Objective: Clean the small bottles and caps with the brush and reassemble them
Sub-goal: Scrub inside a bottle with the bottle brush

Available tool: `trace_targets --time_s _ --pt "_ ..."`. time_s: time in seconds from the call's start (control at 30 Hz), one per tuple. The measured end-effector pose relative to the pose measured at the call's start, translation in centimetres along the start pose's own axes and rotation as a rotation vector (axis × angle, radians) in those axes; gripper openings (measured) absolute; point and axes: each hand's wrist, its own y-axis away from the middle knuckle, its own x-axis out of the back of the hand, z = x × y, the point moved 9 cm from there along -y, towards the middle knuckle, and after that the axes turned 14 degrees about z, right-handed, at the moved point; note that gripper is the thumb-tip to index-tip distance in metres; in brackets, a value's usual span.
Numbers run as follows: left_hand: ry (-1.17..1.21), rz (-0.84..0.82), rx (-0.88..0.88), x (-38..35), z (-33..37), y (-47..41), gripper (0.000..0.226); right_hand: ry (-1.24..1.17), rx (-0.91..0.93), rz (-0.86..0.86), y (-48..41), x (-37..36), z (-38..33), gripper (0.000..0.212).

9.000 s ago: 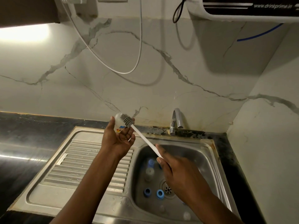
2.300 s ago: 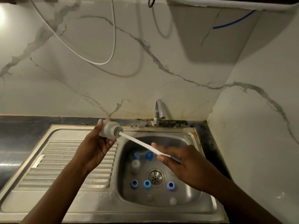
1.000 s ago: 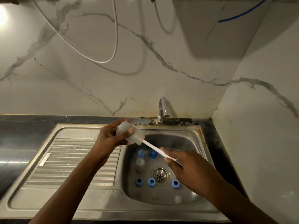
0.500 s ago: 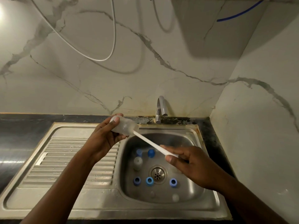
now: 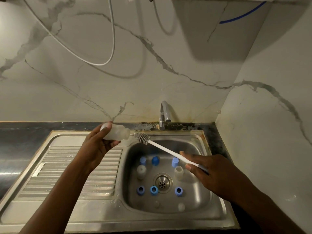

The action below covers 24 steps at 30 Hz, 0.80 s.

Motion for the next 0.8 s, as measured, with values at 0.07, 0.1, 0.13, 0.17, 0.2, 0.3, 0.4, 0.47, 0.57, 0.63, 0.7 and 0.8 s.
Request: trace_targets --time_s 0.07,0.1,0.13,0.17,0.2,0.3,0.4,0.47,0.57,0.63,0.7,0.8 --pt "-0.04 -0.019 0.002 -0.3 -0.5 0.0 0.039 -0.027 -0.007 0.018 0.3 -0.1 0.5 0.05" --pt "-0.047 -0.021 0.008 -0.5 -0.9 0.0 0.043 -0.034 -0.012 0.026 0.5 -0.1 0.7 0.047" --pt "-0.048 -0.022 0.016 -0.6 -1.3 0.0 0.051 -0.033 -0.016 0.03 0.6 -0.2 1.1 0.045" --pt "-0.055 -0.018 0.02 -0.7 -1.7 0.0 0.063 -0.029 -0.02 0.034 0.6 -0.2 1.3 0.044" --pt "-0.075 -0.014 0.023 -0.9 -2.4 0.0 0.074 -0.026 -0.027 0.037 0.7 -0.1 1.5 0.043" --pt "-0.145 -0.018 0.043 -1.5 -4.4 0.2 0.078 -0.05 -0.069 0.052 1.1 0.2 2.3 0.042" --pt "-0.286 -0.007 0.009 -1.7 -6.6 -0.1 0.092 -0.069 -0.108 0.037 1.7 -0.2 3.7 0.042" --pt "-0.426 -0.014 -0.042 -2.3 -8.1 -0.2 0.084 -0.083 -0.135 0.022 2.4 -0.7 4.7 0.041" --pt "-0.638 -0.012 -0.135 -3.4 -10.2 -0.9 0.062 -0.1 -0.19 -0.001 3.6 -1.3 6.2 0.04" --pt "-0.769 -0.018 -0.219 -4.2 -11.6 -1.8 0.058 -0.108 -0.24 -0.003 4.3 -1.6 7.4 0.042" --pt "-0.92 -0.056 -0.303 -5.2 -13.2 -2.9 0.056 -0.115 -0.276 0.005 4.8 -1.8 8.5 0.042" --pt "-1.136 -0.129 -0.396 -6.5 -16.6 -4.0 0.063 -0.13 -0.318 0.008 5.4 -2.3 10.0 0.039"
